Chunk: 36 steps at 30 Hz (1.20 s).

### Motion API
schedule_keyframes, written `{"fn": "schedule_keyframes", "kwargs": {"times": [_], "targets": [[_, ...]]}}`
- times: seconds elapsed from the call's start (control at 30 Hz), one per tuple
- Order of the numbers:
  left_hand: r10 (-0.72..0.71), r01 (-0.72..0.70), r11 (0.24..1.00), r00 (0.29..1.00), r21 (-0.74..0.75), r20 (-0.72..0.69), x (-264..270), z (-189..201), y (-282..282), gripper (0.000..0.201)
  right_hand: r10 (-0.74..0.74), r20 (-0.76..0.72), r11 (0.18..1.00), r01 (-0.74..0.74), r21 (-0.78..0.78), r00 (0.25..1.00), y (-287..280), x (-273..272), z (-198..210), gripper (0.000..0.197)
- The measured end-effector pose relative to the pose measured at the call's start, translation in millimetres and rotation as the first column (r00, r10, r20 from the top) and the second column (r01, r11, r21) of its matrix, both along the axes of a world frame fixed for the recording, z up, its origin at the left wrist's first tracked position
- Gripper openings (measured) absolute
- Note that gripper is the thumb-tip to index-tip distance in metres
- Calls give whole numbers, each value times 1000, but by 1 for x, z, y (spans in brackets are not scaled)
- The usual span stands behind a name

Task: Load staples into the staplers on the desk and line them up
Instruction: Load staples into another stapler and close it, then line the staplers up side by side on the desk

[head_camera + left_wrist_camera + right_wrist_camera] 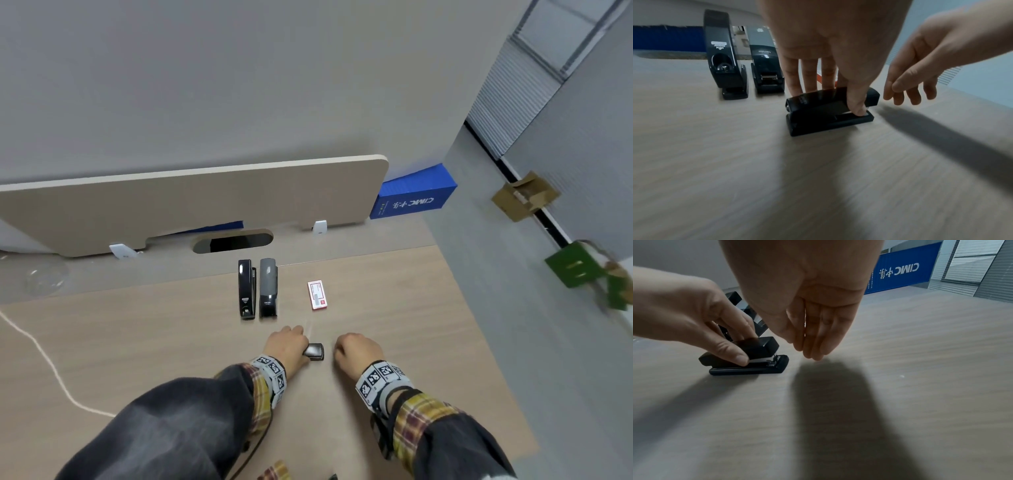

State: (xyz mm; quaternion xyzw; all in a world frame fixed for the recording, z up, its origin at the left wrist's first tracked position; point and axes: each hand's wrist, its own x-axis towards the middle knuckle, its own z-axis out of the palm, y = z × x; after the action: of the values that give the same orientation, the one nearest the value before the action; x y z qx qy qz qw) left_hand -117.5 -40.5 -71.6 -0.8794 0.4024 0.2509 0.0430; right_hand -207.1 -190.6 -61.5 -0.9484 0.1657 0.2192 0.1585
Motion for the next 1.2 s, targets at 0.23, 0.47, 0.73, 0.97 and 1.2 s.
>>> {"fn": "schedule_keyframes", "kwargs": {"times": [0.23, 0.47, 0.73, 0.97, 1.2], "targets": [[144, -145, 989, 990, 19, 3, -4, -10, 22, 34, 19, -8, 1000, -19, 22, 1000, 3, 8, -1, 25], [524, -519, 851, 849, 80, -65, 23, -9, 80, 39, 38, 27, 999, -38, 3, 999, 11, 43, 8, 25], [748, -746, 662, 651, 74, -133, 73, -6, 136, 40, 54, 92, 996, -61, 65, 994, 49, 98, 12, 25], [806, -825, 564, 558, -32, -199, 120, -8, 124, 46, -51, 67, 993, 44, 111, 996, 78, 145, 18, 33], [781, -848, 500, 529, -175, -332, 157, -15, 109, 47, -87, 54, 991, 81, 106, 995, 78, 174, 15, 28]]}}
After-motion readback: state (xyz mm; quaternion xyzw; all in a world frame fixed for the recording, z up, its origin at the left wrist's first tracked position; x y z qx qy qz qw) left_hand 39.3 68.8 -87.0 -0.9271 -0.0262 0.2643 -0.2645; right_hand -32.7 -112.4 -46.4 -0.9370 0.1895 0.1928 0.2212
